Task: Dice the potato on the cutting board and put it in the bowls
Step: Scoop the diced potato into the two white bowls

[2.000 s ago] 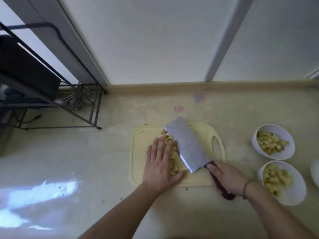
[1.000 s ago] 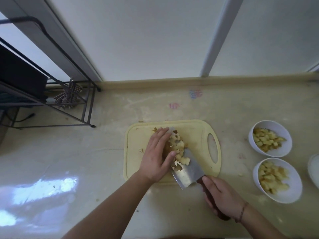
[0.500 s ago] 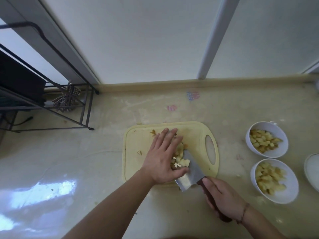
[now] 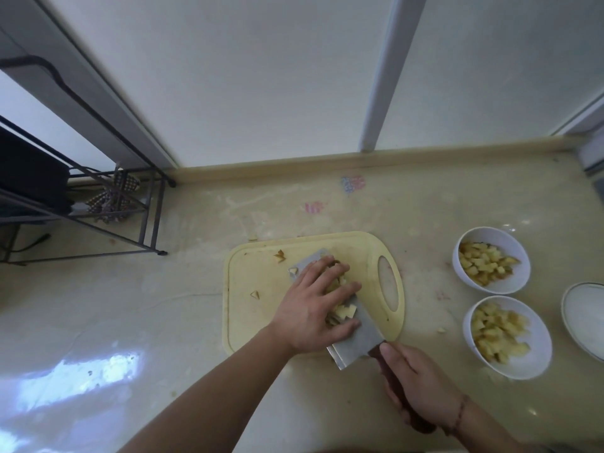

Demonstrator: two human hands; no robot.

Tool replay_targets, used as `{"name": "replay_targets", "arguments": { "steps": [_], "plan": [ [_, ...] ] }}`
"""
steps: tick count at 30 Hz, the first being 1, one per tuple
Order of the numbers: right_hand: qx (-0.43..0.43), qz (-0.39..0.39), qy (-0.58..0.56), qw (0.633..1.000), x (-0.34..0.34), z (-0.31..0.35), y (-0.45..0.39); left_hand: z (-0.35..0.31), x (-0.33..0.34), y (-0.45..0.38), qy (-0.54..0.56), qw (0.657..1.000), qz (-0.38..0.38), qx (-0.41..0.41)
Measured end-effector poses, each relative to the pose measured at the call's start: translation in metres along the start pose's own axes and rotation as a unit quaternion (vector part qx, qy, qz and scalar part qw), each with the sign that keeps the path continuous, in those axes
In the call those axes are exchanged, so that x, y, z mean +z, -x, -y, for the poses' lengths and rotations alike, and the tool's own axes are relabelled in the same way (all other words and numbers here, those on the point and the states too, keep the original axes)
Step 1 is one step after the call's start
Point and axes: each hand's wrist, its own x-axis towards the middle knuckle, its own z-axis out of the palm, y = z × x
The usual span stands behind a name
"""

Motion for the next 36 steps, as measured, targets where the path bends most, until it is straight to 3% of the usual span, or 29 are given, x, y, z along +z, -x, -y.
{"name": "replay_targets", "arguments": {
  "steps": [9, 22, 29, 36],
  "plan": [
    [0.010, 0.011, -0.023, 1.000, 0.000, 0.002, 0.005, -0.001, 0.002, 0.001, 0.046, 0.998, -0.049, -0.001],
    [-0.005, 0.013, 0.021, 1.000, 0.001, 0.009, 0.001, -0.003, -0.003, 0.006, -0.005, 0.998, -0.054, -0.012],
    [0.003, 0.017, 0.021, 1.000, 0.000, 0.010, 0.001, 0.003, -0.005, 0.001, -0.030, 0.999, 0.029, -0.002],
    [0.007, 0.020, 0.011, 1.000, 0.000, 0.009, 0.003, 0.005, -0.001, -0.001, 0.001, 0.998, -0.035, 0.045]
  ]
}}
